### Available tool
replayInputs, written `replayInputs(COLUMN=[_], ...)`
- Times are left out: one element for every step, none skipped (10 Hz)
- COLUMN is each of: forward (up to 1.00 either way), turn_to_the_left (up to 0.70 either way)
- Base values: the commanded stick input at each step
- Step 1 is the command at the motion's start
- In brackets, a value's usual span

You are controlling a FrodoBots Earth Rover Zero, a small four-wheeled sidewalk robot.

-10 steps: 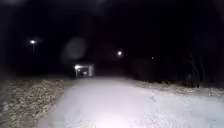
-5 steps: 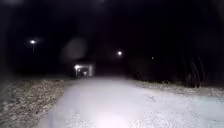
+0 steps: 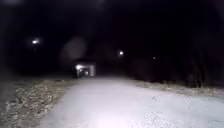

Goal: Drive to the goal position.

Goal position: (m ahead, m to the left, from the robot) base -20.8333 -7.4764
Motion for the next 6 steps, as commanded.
replayInputs(forward=[0.00,0.00,0.00,0.00,0.00,0.00], turn_to_the_left=[0.70,0.70,0.70,0.70,0.70,0.70])
